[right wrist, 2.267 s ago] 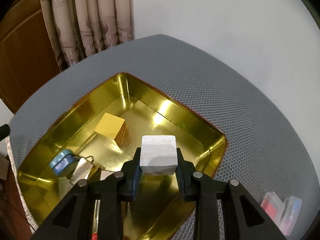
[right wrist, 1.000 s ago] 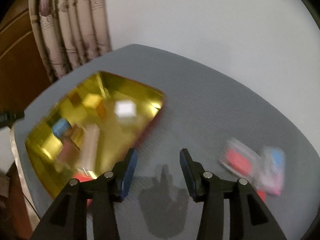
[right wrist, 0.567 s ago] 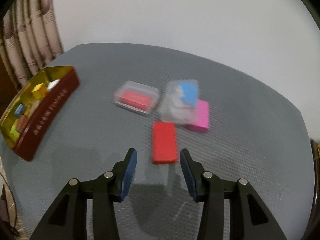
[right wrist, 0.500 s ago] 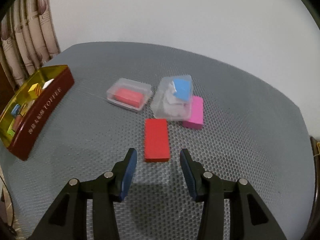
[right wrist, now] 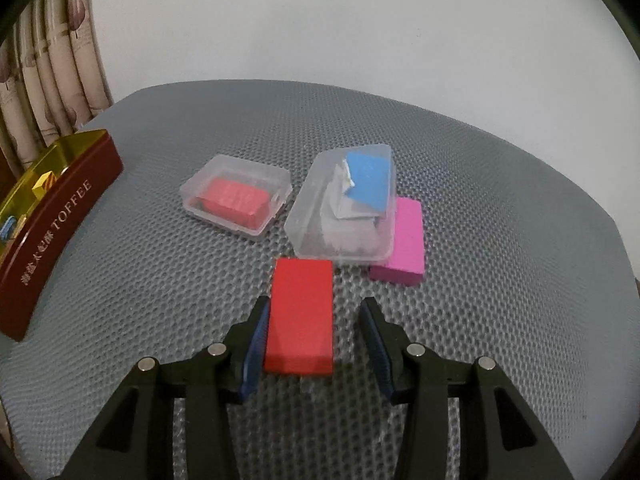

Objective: Organize rigid objects
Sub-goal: 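Grasp the red rectangular block with the right tool, then grasp the clear plastic box with red contents using the left tool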

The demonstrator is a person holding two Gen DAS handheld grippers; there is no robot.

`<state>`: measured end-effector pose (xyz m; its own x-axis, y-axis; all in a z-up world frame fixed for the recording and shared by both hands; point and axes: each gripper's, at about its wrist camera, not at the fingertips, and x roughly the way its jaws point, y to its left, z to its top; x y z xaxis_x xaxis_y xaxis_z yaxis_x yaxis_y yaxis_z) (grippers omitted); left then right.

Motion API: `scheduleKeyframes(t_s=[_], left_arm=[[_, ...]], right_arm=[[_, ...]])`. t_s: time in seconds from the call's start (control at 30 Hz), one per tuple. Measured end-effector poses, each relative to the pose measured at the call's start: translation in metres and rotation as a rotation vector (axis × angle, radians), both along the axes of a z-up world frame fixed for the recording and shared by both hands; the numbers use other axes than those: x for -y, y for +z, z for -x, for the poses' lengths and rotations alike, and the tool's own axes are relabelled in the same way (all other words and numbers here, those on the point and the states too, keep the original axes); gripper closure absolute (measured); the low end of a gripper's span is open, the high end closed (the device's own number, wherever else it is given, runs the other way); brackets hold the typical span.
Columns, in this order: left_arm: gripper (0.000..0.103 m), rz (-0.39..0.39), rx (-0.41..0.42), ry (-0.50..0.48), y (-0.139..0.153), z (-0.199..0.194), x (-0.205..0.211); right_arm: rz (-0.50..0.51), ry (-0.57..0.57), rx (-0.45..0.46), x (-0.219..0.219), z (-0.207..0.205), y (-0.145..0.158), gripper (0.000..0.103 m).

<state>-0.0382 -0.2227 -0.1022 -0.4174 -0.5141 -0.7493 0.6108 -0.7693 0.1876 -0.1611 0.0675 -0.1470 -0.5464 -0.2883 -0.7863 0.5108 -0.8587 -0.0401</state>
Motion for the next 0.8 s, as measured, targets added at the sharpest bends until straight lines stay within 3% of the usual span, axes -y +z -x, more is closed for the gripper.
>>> scheduleKeyframes(t_s=[0.1, 0.13, 0.33, 0.53, 0.67, 0.8], left_arm=[[0.023, 0.020, -0.019, -0.056, 0.007, 0.003, -0.022], [0.022, 0.023, -0.021, -0.078, 0.009, 0.006, -0.032], [0.022, 0.000, -0.003, -0.236, 0.007, 0.030, -0.090], [0.021, -0.004, 0.054, -0.392, -0.002, 0.058, -0.157], [0.020, -0.046, 0.081, -0.483, -0.012, 0.075, -0.188], [0.018, -0.080, 0.108, -0.585, -0.023, 0.097, -0.218]], right_arm=[[0.007, 0.012, -0.010, 0.000, -0.004, -0.002, 0.063], [0.014, 0.022, -0.012, -0.001, -0.006, -0.003, 0.073], [0.014, 0.031, -0.017, -0.011, -0.017, -0.004, 0.073], [0.000, -0.071, -0.030, -0.057, -0.015, -0.007, 0.073], [-0.015, -0.139, -0.036, -0.089, 0.002, -0.009, 0.073], [0.036, -0.172, -0.009, -0.106, 0.008, -0.010, 0.073]])
